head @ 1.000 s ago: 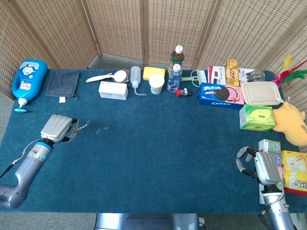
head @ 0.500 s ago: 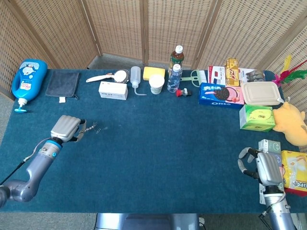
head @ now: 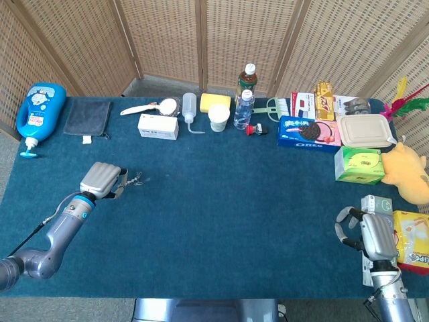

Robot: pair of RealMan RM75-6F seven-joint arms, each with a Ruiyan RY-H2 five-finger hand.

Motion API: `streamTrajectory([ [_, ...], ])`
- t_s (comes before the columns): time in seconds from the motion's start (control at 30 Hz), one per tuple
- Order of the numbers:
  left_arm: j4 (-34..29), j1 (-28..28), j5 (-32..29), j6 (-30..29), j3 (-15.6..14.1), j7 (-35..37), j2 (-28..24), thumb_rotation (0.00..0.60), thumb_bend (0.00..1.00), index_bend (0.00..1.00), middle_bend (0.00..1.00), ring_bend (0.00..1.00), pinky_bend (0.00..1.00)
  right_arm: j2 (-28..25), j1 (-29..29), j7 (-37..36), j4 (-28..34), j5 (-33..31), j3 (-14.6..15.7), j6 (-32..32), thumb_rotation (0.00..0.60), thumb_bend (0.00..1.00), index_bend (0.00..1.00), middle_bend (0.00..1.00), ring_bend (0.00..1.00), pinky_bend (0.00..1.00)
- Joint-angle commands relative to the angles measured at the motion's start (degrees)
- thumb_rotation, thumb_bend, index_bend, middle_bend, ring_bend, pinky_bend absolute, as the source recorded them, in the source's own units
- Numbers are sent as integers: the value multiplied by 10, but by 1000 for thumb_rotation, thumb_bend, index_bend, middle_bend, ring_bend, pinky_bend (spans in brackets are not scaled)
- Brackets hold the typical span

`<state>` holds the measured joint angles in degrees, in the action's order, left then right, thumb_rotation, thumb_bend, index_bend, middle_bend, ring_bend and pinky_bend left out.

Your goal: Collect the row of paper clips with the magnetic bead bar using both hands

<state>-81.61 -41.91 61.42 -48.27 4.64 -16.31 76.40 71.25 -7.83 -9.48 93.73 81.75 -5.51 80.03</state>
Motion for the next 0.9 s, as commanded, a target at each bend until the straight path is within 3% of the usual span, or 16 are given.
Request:
streamTrajectory([
  [0.03, -1, 0, 0, -1, 2, 1, -1, 600, 714, 607, 929, 1000, 1000, 0, 0, 0, 0, -2, 0, -2, 600, 407, 562, 603, 611, 827],
  [0.9, -47, 18, 26, -26, 5, 21, -40, 600, 714, 611, 928, 1000, 1000, 3, -6, 4, 2, -3, -2, -10, 600, 407, 562, 604, 612, 827],
])
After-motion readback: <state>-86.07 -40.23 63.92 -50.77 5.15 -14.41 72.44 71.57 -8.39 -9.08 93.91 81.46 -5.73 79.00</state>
